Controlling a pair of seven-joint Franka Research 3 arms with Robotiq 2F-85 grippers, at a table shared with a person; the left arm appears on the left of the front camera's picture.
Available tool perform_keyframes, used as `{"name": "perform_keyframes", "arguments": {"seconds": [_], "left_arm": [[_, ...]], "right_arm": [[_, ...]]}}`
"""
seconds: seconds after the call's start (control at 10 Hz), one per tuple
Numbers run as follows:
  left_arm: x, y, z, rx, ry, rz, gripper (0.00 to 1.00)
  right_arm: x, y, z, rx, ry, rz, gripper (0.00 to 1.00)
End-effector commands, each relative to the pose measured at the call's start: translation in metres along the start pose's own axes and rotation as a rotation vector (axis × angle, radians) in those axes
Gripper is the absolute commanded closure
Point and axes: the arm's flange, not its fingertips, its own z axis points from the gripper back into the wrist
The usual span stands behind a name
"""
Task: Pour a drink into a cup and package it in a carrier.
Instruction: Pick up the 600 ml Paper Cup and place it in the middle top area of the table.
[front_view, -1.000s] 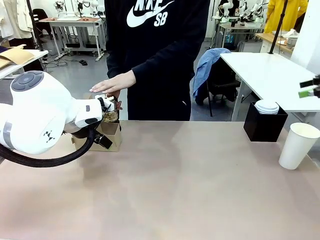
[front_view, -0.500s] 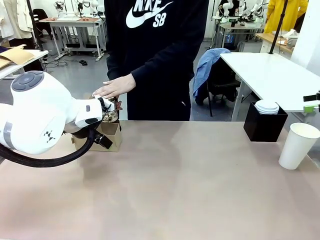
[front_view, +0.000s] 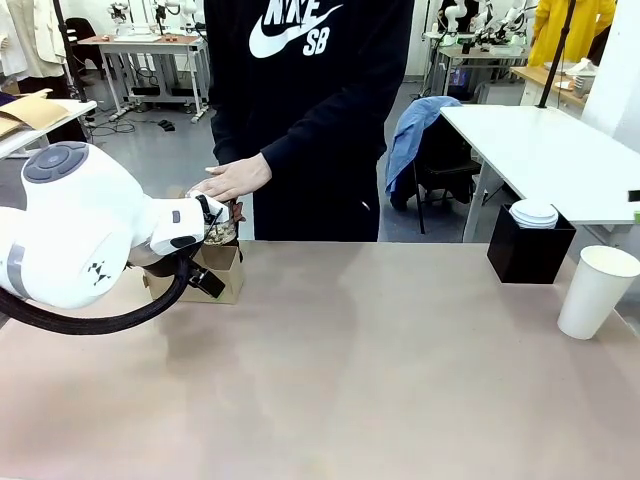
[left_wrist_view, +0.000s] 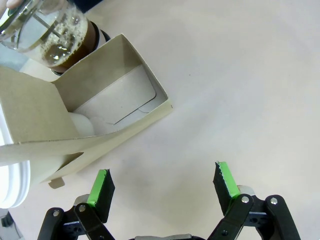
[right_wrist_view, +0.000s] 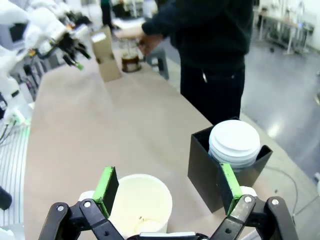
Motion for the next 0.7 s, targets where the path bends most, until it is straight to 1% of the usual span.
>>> {"name": "perform_keyframes", "arguments": {"seconds": [0.0,0.1,0.2,0.3,0.4,0.5,0.6], "left_arm": [[0.0,0.0,0.0,-0.001,0.0,-0.001,0.0],[0.0,0.0,0.0,-0.001,0.0,-0.001,0.0],[0.0,0.0,0.0,-0.001,0.0,-0.001,0.0],[0.0,0.0,0.0,-0.001,0.0,-0.001,0.0],[0.0,0.0,0.0,-0.001,0.0,-0.001,0.0],[0.0,0.0,0.0,-0.001,0.0,-0.001,0.0],[0.0,0.0,0.0,-0.001,0.0,-0.001,0.0]], "right_arm": [[-0.036,-0.02,0.037,0.12,-0.167,0.074,0.0],[-0.055,-0.023,0.049,0.164,-0.215,0.073,0.0],[-0.07,-0.023,0.053,0.16,-0.223,0.068,0.0],[-0.1,-0.022,0.055,0.157,-0.241,0.064,0.0],[-0.117,-0.019,0.053,0.152,-0.229,0.083,0.0],[-0.132,-0.015,0.05,0.126,-0.249,0.084,0.0],[-0.148,-0.009,0.048,0.106,-0.243,0.089,0.0]]}}
